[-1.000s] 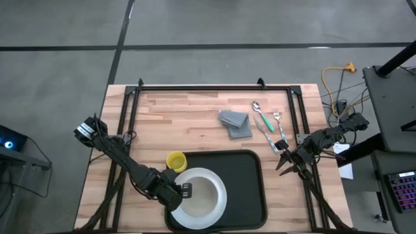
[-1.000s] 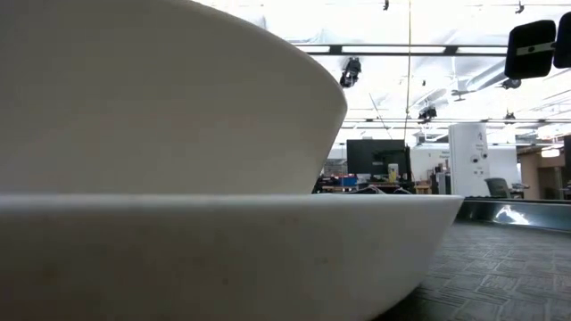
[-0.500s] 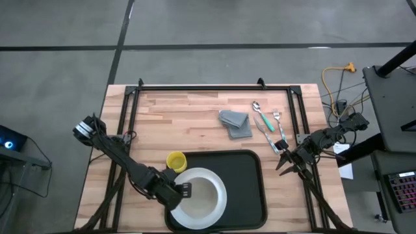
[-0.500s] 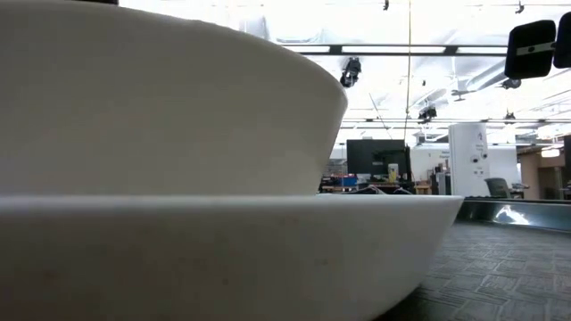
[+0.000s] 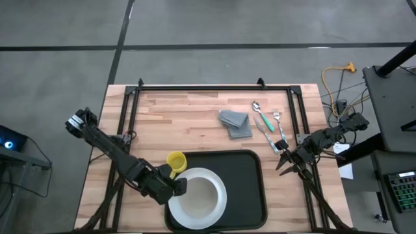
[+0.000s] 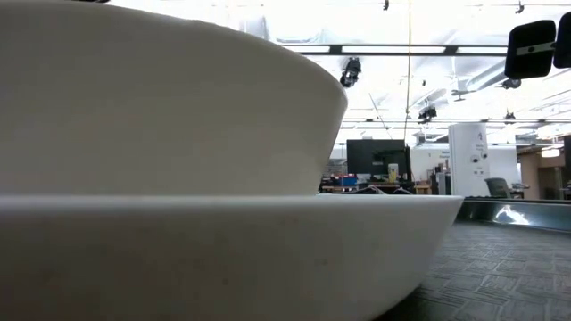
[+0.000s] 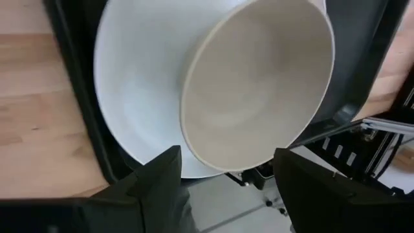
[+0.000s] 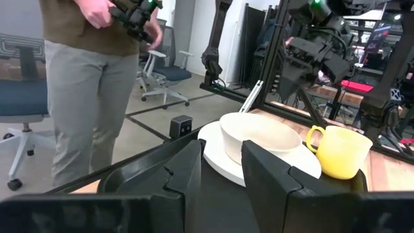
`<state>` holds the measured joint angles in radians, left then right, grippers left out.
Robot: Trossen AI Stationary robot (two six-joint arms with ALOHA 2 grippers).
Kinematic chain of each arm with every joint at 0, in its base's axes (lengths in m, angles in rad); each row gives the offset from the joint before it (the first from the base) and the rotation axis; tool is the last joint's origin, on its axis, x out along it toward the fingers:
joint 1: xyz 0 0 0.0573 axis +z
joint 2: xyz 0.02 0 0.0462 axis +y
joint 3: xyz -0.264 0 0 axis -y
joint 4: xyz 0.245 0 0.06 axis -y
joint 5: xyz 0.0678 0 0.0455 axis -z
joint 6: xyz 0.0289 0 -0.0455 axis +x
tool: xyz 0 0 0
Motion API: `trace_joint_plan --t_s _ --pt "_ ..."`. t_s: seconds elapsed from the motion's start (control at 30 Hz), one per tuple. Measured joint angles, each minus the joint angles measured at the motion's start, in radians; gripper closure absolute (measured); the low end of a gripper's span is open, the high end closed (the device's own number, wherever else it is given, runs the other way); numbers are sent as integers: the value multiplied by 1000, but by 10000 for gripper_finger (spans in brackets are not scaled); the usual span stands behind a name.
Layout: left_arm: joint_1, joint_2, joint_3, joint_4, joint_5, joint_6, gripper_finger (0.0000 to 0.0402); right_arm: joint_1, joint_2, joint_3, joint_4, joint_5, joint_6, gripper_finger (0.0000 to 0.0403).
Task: Set up tray
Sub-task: Put the gray napkin to the right of the white plate on the black serving tray
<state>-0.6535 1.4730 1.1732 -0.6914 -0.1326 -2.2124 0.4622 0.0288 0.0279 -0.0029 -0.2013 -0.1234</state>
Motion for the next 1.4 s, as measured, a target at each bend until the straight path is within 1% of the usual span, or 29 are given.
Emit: trace_joint_plan --t_s 0.13,0.27,0.33,0.4,0.63,1.03,1.2,1.27,1.3,1.4 --pt "0 -66 -1 -52 -5 4 178 0 0 0 0 0 0 303" --pt "15 -145 -1 -67 -116 119 178 0 0 0 0 0 0 303" --pt "18 -177 -2 -52 -169 140 178 0 0 0 0 0 0 303" --pt "23 -199 -2 -22 -196 143 178 0 0 0 0 0 0 303" --pt "26 -251 -2 -7 -204 143 178 0 0 0 0 0 0 303" --pt "27 -237 -2 -7 -212 146 178 0 0 0 0 0 0 303" --pt "31 -196 -4 -5 -344 195 178 0 0 0 0 0 0 303" --pt "43 -181 -1 15 -427 196 178 0 0 0 3 6 4 303" --pt "47 -176 2 16 -477 201 178 0 0 0 6 27 0 303" --pt "59 -175 3 32 -635 268 178 0 0 0 8 69 -58 303"
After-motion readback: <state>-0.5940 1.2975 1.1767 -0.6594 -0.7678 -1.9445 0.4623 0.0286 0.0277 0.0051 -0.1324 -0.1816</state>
